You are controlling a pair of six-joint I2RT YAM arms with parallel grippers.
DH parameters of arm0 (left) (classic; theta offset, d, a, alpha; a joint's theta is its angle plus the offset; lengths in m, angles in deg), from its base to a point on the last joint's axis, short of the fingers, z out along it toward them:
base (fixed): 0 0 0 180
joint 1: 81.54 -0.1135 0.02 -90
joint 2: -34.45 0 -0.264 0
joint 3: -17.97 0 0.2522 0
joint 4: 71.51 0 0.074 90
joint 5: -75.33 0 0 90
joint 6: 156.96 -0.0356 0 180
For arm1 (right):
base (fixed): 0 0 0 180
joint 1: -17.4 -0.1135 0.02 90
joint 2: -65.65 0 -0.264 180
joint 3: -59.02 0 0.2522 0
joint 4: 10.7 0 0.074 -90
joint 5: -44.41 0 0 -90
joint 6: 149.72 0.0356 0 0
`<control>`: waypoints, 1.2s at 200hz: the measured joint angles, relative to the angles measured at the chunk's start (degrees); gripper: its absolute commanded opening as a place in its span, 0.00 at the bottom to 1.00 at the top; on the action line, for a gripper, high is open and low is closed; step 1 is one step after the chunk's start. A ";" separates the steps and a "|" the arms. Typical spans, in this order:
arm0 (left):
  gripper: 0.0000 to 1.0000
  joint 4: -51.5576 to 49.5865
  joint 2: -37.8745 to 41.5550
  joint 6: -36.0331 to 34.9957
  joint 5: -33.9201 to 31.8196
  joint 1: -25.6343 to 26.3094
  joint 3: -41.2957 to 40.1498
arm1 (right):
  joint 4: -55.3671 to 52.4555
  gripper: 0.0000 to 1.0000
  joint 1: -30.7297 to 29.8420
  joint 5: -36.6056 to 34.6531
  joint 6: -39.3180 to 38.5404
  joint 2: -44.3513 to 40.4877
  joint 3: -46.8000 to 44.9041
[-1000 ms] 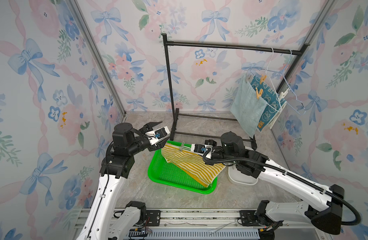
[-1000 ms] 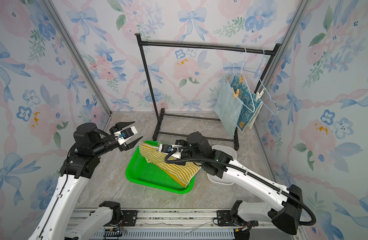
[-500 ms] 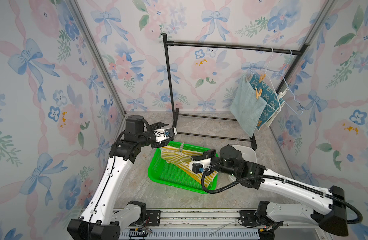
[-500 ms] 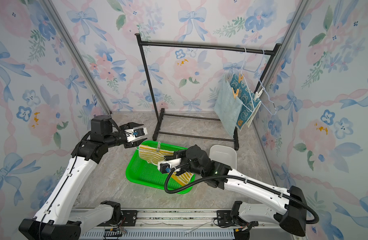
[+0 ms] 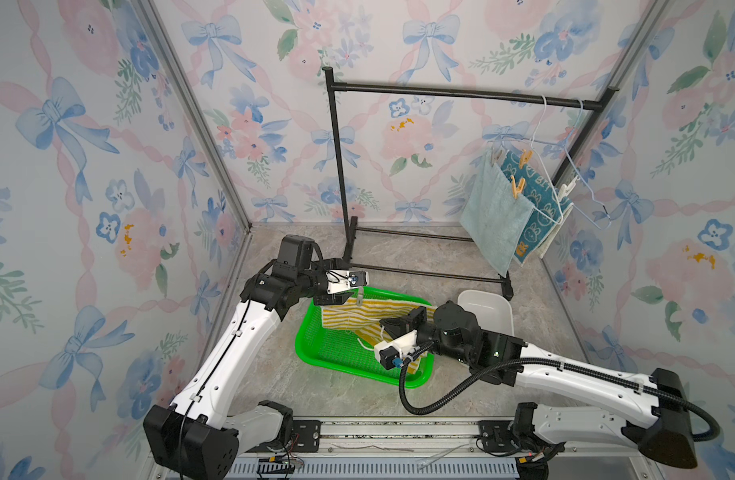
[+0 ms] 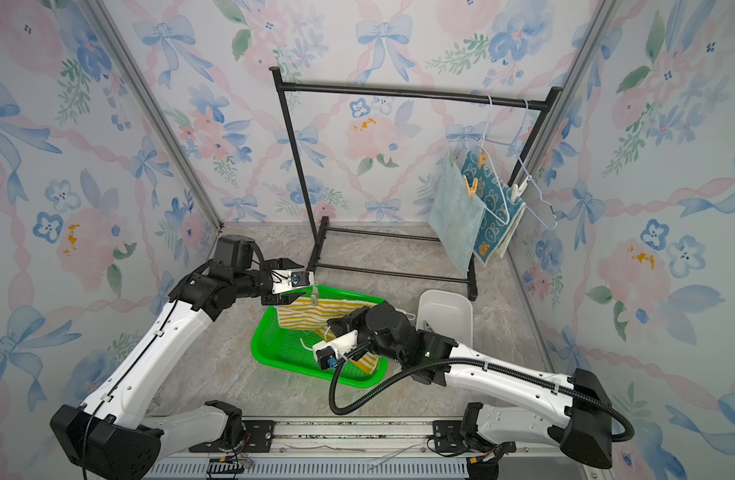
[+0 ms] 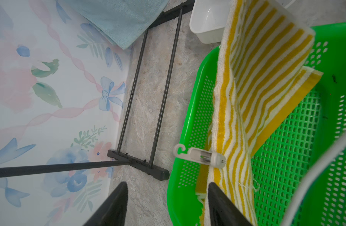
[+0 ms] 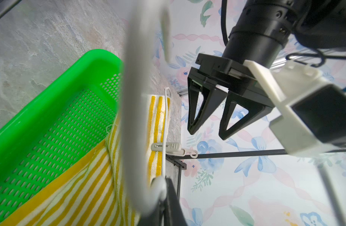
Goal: Remove the clothespins securing towels to the hanger
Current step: Remove the clothespin from the hanger.
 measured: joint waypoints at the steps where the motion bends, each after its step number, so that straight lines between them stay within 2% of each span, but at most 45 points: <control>1: 0.65 -0.04 0.00 0.02 0.00 0.04 0.00 | 0.00 0.00 -0.02 -0.02 -0.09 0.00 0.00; 162: 0.71 -2.10 -3.96 3.10 0.90 3.21 -2.71 | 0.87 0.00 -4.79 -5.01 -7.76 0.17 -2.93; 240: 0.66 -2.54 -4.55 5.49 1.38 3.80 -6.40 | 1.57 0.00 -5.31 -6.12 -8.74 0.42 -3.78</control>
